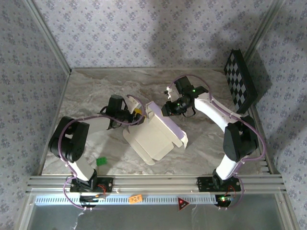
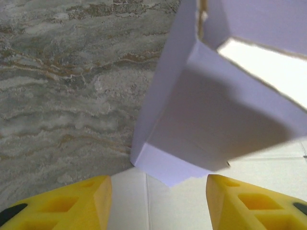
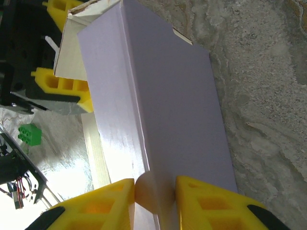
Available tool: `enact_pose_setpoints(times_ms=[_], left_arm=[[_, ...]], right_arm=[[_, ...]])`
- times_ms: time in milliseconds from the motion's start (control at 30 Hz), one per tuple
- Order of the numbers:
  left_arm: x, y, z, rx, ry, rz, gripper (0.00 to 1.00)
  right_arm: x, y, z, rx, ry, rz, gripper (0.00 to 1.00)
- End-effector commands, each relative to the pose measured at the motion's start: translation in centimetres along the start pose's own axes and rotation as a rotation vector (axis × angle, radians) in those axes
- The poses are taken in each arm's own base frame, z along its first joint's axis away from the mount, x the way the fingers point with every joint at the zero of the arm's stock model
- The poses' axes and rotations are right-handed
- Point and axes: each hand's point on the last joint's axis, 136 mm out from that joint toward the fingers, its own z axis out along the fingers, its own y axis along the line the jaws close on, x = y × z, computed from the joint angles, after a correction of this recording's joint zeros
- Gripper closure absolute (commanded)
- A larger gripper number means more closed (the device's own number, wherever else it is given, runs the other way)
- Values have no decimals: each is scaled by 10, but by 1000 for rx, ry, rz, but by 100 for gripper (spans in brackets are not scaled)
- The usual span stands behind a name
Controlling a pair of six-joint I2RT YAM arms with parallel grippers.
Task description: Fold the paper box
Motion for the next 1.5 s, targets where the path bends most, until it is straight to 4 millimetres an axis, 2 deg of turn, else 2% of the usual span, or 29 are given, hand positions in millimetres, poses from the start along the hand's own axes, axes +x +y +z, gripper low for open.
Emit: enact_pose_setpoints(times_ms=[0, 300, 400, 600, 733, 1033, 1200, 1300, 1467], left_arm=[[-15, 2, 7, 37, -12, 29, 46], [-31, -13, 28, 163, -29, 73, 51], [-28, -18, 35, 188, -17, 78, 58], [-25, -24, 42, 212, -6, 83, 82], [-23, -22, 42, 180, 1, 85, 91], [-13, -17, 37, 70, 31, 98, 99], [-6, -19, 33, 46, 44, 108, 100], [-4, -21, 30, 41, 45, 110, 100], [-3, -26, 24, 44, 42, 116, 100]], right_arm=[[24, -20, 14, 57, 109, 49, 72], [22, -23, 16, 46, 122, 53, 72], [21, -23, 17, 39, 123, 59, 72], [17, -25, 15, 28, 117, 66, 72], [14, -24, 10, 22, 105, 71, 71], [8, -13, 1, -16, 57, 85, 63], [2, -9, -7, -28, 7, 99, 52], [-1, -8, -12, -41, -15, 106, 51], [1, -14, -9, -39, -14, 122, 51]])
